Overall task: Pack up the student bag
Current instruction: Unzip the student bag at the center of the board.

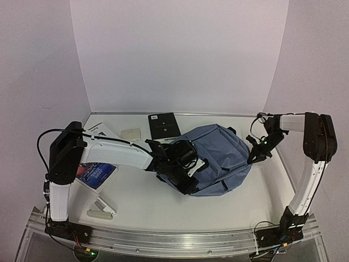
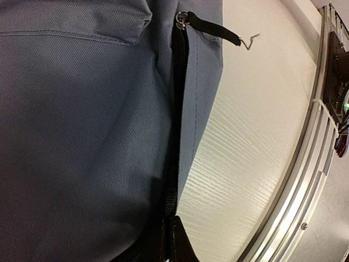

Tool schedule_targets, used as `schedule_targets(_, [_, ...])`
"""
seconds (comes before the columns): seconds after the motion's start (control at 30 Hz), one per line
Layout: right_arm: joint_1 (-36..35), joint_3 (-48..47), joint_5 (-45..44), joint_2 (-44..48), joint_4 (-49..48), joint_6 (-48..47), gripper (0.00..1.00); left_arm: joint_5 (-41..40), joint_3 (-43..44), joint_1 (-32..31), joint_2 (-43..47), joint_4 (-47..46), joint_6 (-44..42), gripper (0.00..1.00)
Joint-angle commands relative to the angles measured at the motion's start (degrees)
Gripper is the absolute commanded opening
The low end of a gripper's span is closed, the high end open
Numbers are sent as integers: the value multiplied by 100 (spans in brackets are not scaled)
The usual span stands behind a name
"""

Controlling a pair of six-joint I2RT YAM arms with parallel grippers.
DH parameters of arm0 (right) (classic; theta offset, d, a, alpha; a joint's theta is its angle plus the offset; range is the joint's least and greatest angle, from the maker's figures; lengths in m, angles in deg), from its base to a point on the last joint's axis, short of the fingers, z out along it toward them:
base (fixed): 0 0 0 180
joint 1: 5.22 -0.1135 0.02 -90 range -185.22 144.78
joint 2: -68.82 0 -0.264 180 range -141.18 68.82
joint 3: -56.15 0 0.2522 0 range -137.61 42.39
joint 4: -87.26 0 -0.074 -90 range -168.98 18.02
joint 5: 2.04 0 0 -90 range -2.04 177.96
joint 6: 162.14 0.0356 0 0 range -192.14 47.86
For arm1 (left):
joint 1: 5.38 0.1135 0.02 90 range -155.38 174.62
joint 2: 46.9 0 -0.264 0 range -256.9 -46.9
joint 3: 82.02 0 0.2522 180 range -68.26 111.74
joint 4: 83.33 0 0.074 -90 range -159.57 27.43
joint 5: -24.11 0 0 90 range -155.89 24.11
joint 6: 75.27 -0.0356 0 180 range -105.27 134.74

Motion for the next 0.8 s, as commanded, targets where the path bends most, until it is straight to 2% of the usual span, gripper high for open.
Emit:
schedule_targets(0.0, [124, -647, -646, -118, -330, 39, 0, 11, -188, -39, 520, 212, 110, 0])
schedule_targets(0.07, [124, -761, -490, -64, -316, 109, 0, -22, -174, -36, 565, 101, 147, 0])
schedule_targets(0.13, [119, -792, -275, 82, -274, 159, 5, -53, -131, -32, 565, -96, 242, 0])
schedule_targets(0.23, [115, -701, 135, 462, -85, 38, 25, -166, 84, -8, 434, -337, 465, 0])
schedule_targets(0.33, [110, -481, 543, 919, 145, -243, 57, -263, 202, 32, 341, -672, 819, 0])
schedule_targets(0.43, [83, -130, 1195, 1394, 441, -690, 74, -368, 51, 87, 388, -1283, 1267, 0])
schedule_targets(0.63, [-521, 730, 1961, 2251, 498, -1430, 77, -894, -339, 139, 630, -1916, 1959, 0])
schedule_targets(0.77, [-1080, 1211, 2070, 2635, -40, -1517, 75, -1144, -684, 146, 817, -2234, 2386, 0])
